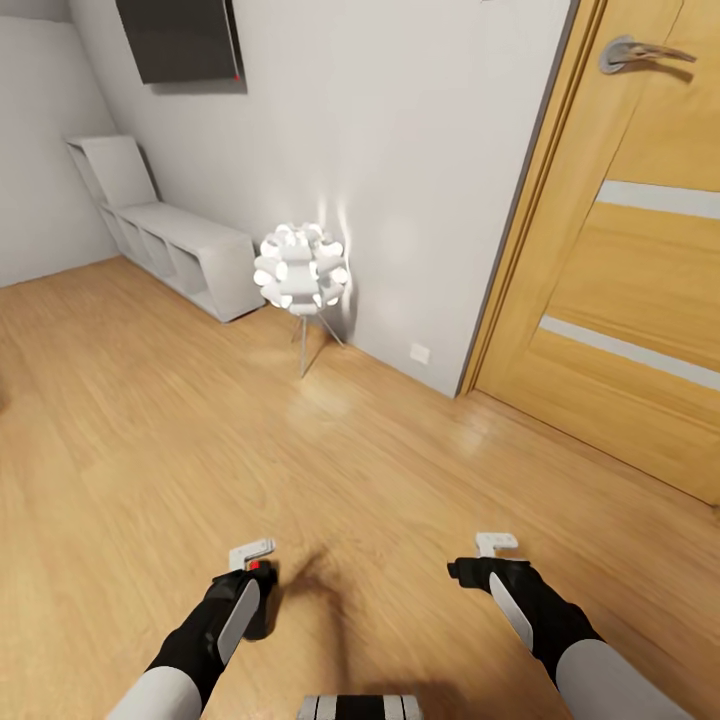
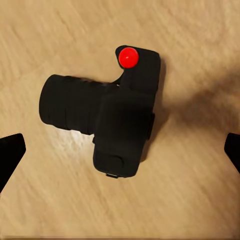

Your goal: Attach the digital camera to the camera tripod in the bedroom.

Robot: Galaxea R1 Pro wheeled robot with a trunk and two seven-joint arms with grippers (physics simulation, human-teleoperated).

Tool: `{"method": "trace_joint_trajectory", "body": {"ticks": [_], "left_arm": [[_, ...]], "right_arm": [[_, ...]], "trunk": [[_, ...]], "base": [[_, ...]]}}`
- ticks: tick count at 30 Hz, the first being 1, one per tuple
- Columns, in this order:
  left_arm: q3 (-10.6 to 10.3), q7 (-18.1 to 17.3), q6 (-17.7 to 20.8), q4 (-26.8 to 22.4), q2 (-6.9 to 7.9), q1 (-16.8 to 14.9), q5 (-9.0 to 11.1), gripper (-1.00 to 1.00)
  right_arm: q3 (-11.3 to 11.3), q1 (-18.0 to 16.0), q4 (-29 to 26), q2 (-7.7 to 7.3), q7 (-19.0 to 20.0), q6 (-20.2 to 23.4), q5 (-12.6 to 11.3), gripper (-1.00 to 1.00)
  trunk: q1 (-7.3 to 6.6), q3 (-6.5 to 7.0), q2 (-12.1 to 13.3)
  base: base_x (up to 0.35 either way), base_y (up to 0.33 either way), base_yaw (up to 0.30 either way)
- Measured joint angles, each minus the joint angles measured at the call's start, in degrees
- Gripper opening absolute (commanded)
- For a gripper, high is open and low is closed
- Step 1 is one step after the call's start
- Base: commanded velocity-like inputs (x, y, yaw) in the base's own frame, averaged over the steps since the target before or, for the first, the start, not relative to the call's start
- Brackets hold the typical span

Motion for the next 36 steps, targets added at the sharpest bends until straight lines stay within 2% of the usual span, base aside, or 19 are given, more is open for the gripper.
{"method": "trace_joint_trajectory", "body": {"ticks": [6, 10, 12, 14, 16, 17, 18, 23, 27, 32, 36], "left_arm": [[-0.08, 0.01, -0.04, 0.06, 0.01, 0.00, -0.07, 1.00], [-0.09, 0.00, -0.04, 0.02, 0.01, 0.00, -0.03, 1.00], [-0.12, 0.01, -0.04, 0.01, 0.01, 0.00, -0.02, 1.00], [-0.15, 0.01, -0.04, -0.03, 0.00, 0.00, -0.01, 1.00], [-0.16, 0.00, -0.04, -0.06, -0.03, 0.00, -0.01, 1.00], [-0.17, 0.00, -0.04, -0.08, -0.05, 0.00, -0.01, 1.00], [-0.17, -0.01, -0.04, -0.08, -0.05, 0.00, -0.01, 1.00], [-0.19, -0.01, -0.04, -0.09, -0.02, 0.00, -0.01, 1.00], [-0.20, -0.02, -0.04, -0.14, -0.04, 0.00, -0.01, 1.00], [-0.20, -0.01, -0.02, -0.31, -0.07, 0.00, -0.01, 1.00], [-0.20, 0.00, -0.04, -0.43, -0.08, 0.00, -0.01, 1.00]], "right_arm": [[-0.11, 0.00, -1.15, -0.13, 0.52, -0.80, -0.16, 1.00], [-0.11, 0.00, -3.25, -0.52, 3.04, -0.68, -0.87, 1.00], [-0.16, 0.00, -4.18, -0.72, 5.98, -0.52, -1.01, 1.00], [-0.25, 0.00, -4.99, -1.28, 12.47, -0.31, -1.04, 1.00], [-0.29, 0.00, -5.29, -2.22, 17.69, -0.05, -1.00, 1.00], [-0.34, 0.00, -5.48, -3.29, 22.94, 0.27, -0.97, 1.00], [-0.36, 0.00, -5.55, -3.84, 25.61, 0.44, -0.96, 1.00], [-0.42, 0.00, -5.74, -5.83, 36.41, 1.16, -0.81, 1.00], [-0.44, 0.00, -5.80, -6.80, 41.76, 1.77, -0.74, 1.00], [-0.46, 0.00, -5.84, -7.50, 45.91, 2.68, -0.70, 1.00], [-0.46, 0.00, -5.81, -7.59, 46.43, 2.79, -0.73, 1.00]], "trunk": [[0.15, -1.33, -0.08], [0.26, -2.22, -0.14], [0.31, -2.66, -0.16], [0.36, -3.10, -0.19], [0.41, -3.55, -0.22], [0.44, -3.77, -0.23], [0.46, -3.99, -0.24], [0.59, -5.10, -0.31], [0.70, -5.99, -0.36], [0.82, -7.09, -0.43], [0.93, -7.98, -0.48]], "base": [[0.000, 0.000, 0.000], [0.000, 0.000, 0.000], [0.000, 0.000, 0.000], [0.000, 0.000, 0.000], [0.000, 0.000, 0.000], [0.000, 0.000, 0.000], [0.000, 0.000, 0.000], [0.000, 0.000, 0.000], [0.000, 0.000, 0.000], [0.000, 0.000, 0.000], [0.000, 0.000, 0.000]]}}
